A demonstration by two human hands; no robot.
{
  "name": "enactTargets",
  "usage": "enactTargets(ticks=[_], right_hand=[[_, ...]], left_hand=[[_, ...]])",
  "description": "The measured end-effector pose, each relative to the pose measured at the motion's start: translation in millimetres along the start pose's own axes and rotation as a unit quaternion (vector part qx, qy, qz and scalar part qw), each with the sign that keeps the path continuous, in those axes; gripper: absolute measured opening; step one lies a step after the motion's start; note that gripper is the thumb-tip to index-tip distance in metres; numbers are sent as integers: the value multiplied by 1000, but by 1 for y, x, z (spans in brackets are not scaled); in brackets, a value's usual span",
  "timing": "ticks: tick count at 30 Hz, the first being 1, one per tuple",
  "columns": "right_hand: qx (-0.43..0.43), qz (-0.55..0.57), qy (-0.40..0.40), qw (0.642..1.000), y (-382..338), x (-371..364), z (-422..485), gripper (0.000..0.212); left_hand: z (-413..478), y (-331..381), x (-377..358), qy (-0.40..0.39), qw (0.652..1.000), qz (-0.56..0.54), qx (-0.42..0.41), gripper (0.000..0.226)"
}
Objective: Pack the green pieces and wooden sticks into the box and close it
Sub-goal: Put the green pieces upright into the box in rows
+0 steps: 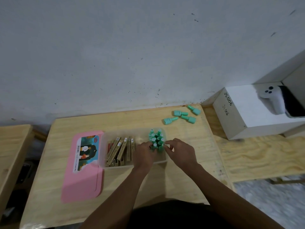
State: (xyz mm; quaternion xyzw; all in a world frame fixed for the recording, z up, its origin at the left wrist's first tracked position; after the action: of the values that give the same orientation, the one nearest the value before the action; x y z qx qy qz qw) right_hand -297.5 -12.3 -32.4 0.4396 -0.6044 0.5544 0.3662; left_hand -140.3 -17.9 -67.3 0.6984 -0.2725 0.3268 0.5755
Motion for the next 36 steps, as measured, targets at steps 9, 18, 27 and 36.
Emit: enactTargets(ticks=[9,18,27,36], right_hand=[[-45,44,38,997,28,21,3,21],[-133,58,74,987,96,46,34,21],[-115,27,3,993,124,47,97,32],[-45,-106,-114,987,128,23,155,45]], left_hand=[[3,-4,1,-10,1000,3,-18,27],[16,27,24,87,968,47,-229,22],[100,95,-20,-43,981,103,-161,34],[145,111,-70,-183,953,228,-85,52]])
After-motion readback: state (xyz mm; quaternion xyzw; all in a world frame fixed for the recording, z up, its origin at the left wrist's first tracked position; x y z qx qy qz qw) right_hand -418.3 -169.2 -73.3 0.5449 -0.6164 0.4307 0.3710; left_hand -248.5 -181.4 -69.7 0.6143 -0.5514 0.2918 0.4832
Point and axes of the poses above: each hand's wrist, its own z-axis towards the middle knuckle, its own x-axis out of the back of the hand, y = z × x, the point moved 1 cm from there along z, towards the middle knuckle, and after that the axes turned 3 degrees about -z, right-handed, at the moved point
